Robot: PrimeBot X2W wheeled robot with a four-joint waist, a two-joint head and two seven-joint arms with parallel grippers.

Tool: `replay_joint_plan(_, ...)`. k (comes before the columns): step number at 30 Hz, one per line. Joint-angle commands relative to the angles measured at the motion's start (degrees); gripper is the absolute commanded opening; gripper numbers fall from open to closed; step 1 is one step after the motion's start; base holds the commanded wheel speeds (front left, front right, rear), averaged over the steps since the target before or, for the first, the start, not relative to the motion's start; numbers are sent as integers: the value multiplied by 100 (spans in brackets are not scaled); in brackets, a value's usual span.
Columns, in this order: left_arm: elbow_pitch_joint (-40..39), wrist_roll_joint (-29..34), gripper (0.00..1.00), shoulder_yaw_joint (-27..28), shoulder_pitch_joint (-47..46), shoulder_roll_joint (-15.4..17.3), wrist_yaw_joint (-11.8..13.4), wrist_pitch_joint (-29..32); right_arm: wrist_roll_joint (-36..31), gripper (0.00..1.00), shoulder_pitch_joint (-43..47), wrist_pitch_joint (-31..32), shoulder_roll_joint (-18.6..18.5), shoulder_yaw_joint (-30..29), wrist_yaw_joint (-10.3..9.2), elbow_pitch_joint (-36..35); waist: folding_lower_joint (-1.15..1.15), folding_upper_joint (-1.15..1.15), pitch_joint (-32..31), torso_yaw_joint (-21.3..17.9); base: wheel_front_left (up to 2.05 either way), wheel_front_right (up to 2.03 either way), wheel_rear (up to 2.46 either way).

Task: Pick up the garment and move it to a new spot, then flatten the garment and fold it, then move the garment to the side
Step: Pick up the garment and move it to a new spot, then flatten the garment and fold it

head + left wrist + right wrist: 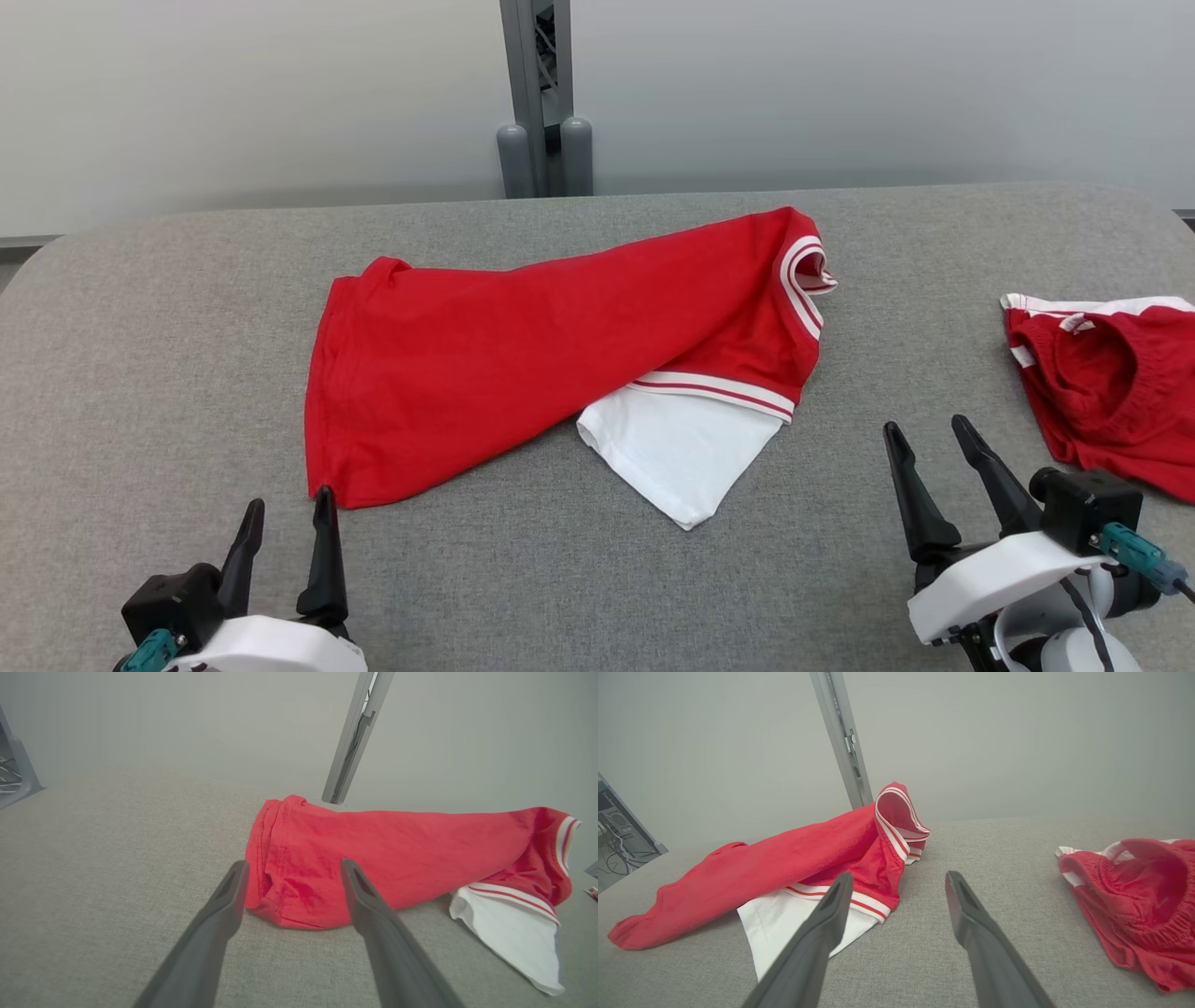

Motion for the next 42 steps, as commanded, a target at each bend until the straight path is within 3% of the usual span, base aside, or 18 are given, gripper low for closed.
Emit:
replay_joint_plan(1, 15, 66, 100, 49, 53, -35, -45, -3, 45, 100, -45, -39, -36, -16, 1, 37, 0, 0, -18, 0, 0, 0, 0)
replay_joint_plan(15, -126, 311, 100, 164, 107, -146, -133, -2, 12, 100, -24, -26, -36, -66, 1, 117, 0, 0, -111, -53, 0, 0, 0)
replay_joint_plan(42, -785, 466, 100, 73, 562, 49, 94, 178, 24, 100, 245, -26, -36, -73, 1, 17, 0, 0, -496, -2, 0, 0, 0)
